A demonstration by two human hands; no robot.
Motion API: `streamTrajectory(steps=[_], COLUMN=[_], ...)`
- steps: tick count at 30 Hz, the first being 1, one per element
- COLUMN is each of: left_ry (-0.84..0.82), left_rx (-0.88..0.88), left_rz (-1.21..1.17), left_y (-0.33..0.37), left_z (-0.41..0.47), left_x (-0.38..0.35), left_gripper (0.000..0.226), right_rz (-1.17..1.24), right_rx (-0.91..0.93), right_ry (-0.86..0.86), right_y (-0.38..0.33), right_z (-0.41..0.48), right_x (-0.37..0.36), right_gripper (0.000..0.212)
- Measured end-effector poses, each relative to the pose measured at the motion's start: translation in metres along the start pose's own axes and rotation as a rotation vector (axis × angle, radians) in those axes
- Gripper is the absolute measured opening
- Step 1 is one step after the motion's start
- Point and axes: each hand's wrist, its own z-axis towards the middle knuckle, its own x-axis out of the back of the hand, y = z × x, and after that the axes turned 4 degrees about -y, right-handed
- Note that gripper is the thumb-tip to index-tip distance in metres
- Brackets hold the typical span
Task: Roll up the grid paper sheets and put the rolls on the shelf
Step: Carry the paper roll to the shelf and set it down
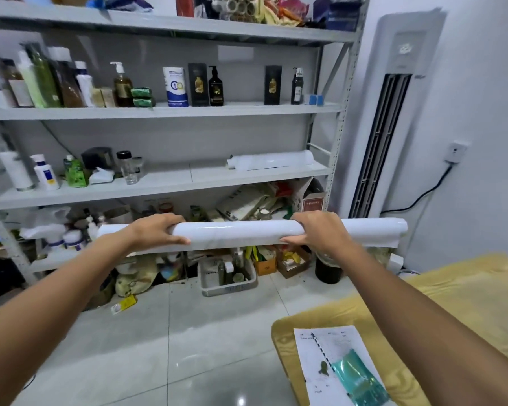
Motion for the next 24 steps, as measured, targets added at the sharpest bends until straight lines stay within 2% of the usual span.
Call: streamTrajectory(steps=[3,7,11,16,19,22,24], left_ry=[0.027,0.052,0.034,0.061,0.089,0.110,0.119], left_rx=[0.002,0.007,-0.002,-0.038,-0.063,-0.095,-0.124], left_rz=[0.025,0.088,0.139,0.196,0.167,0.133,0.127], left_y=[-0.022,-0.056,-0.095,-0.141,-0.179,-0.208,-0.224], left_z=[0.023,0.071,0.133,0.223,0.271,0.315,0.349], left_x=[-0.004,-0.008,0.003,0.023,0.030,0.034,0.036], left_gripper=[0.057,0.041,0.040,0.043,0.060,0.061,0.070], right_rz=[-0.004,0.003,0.040,0.063,0.051,0.046,0.031], right_rx=[-0.015,-0.014,-0.057,-0.111,-0.106,-0.130,-0.149], right_ry=[-0.016,-0.014,-0.068,-0.056,-0.043,-0.041,-0.036], right_y=[0.001,0.004,0.013,0.032,0.036,0.042,0.049], right_z=[0.027,0.077,0.133,0.211,0.259,0.300,0.327], right_x=[-0.017,-0.055,-0.095,-0.125,-0.145,-0.168,-0.185], right_gripper=[0.051,0.054,0.058,0.051,0.052,0.054,0.052])
